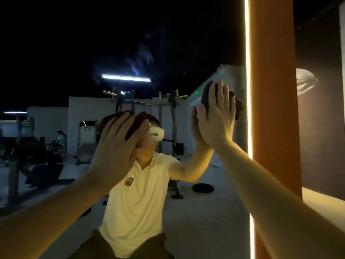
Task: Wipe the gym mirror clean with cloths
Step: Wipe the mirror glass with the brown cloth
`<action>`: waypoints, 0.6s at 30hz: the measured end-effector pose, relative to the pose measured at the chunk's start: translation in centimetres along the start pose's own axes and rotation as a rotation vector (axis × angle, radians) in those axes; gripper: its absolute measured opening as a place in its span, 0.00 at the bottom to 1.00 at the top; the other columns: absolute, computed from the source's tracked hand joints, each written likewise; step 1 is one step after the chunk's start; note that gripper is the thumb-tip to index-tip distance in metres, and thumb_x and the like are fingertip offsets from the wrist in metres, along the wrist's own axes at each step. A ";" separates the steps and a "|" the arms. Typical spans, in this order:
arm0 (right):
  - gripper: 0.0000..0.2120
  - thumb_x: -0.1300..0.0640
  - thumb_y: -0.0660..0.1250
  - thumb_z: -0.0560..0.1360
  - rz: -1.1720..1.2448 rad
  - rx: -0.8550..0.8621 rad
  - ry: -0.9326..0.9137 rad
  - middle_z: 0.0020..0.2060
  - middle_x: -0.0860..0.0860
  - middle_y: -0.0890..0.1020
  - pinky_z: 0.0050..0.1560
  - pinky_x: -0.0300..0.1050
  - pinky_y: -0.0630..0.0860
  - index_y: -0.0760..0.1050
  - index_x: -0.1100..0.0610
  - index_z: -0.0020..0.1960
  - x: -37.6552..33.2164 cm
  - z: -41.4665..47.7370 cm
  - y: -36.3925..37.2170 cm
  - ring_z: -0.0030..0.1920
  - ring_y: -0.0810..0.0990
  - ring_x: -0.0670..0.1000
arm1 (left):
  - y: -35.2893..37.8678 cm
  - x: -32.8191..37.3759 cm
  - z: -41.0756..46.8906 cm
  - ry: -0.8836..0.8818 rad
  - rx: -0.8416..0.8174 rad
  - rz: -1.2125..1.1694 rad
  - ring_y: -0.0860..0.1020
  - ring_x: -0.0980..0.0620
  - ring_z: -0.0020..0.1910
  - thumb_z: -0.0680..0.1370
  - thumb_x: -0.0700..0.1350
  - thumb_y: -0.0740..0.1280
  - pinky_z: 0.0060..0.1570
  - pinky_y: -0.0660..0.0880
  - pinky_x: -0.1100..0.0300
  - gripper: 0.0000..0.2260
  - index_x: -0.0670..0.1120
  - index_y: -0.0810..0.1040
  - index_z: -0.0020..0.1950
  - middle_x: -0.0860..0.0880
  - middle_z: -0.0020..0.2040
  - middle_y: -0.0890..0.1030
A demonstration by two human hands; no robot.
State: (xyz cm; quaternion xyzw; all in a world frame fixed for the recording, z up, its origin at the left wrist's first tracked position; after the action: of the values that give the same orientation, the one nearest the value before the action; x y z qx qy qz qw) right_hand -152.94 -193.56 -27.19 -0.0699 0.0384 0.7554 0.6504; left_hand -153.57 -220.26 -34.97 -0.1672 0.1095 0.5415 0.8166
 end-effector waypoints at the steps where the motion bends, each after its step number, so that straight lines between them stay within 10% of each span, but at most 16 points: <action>1: 0.31 0.45 0.50 0.84 0.015 0.011 0.035 0.83 0.57 0.56 0.81 0.60 0.48 0.54 0.58 0.83 -1.2 -0.2 0.6 0.83 0.51 0.57 | 0.2 0.4 -0.1 0.011 -0.002 0.004 0.66 0.33 0.76 0.78 0.38 0.68 0.73 0.63 0.30 0.31 0.46 0.64 0.80 0.35 0.75 0.69; 6: 0.34 0.48 0.53 0.82 0.025 -0.319 -0.473 0.84 0.55 0.44 0.81 0.62 0.46 0.47 0.54 0.84 -9.9 -19.1 2.9 0.83 0.39 0.56 | -0.3 1.0 -1.0 -0.023 0.013 0.009 0.66 0.33 0.76 0.77 0.37 0.71 0.75 0.60 0.32 0.31 0.44 0.67 0.79 0.34 0.75 0.70; 10: 0.34 0.55 0.59 0.80 -0.018 -0.474 -0.786 0.83 0.51 0.53 0.80 0.61 0.50 0.53 0.51 0.84 -5.2 -27.8 1.6 0.83 0.46 0.55 | -0.4 2.7 -4.2 0.000 -0.021 -0.009 0.66 0.33 0.76 0.77 0.35 0.72 0.75 0.62 0.32 0.32 0.44 0.67 0.79 0.35 0.75 0.69; 13: 0.32 0.57 0.64 0.78 -0.057 -0.280 -0.476 0.79 0.58 0.63 0.76 0.67 0.61 0.60 0.58 0.81 0.5 -18.1 1.1 0.79 0.60 0.60 | -0.1 3.5 -6.2 0.012 -0.064 -0.030 0.65 0.35 0.77 0.72 0.34 0.76 0.74 0.63 0.32 0.38 0.47 0.65 0.80 0.37 0.76 0.68; 18: 0.31 0.56 0.53 0.81 -0.020 0.075 0.299 0.81 0.60 0.59 0.80 0.63 0.54 0.55 0.62 0.82 3.1 -11.6 -0.3 0.82 0.55 0.60 | 0.6 4.3 -7.4 0.023 -0.146 -0.077 0.63 0.36 0.79 0.70 0.36 0.77 0.76 0.60 0.34 0.42 0.47 0.63 0.81 0.37 0.77 0.67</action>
State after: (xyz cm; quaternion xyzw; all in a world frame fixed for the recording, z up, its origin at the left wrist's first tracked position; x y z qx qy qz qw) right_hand -152.44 -192.21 -39.08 -0.1577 0.1622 0.7280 0.6472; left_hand -152.42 -219.34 -43.39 -0.2365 0.0729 0.5141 0.8212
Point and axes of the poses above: each hand's wrist, its own z-axis towards the middle knuckle, its own y-axis out of the palm, x = y × z, the point moved 8 cm from there along z, towards the middle knuckle
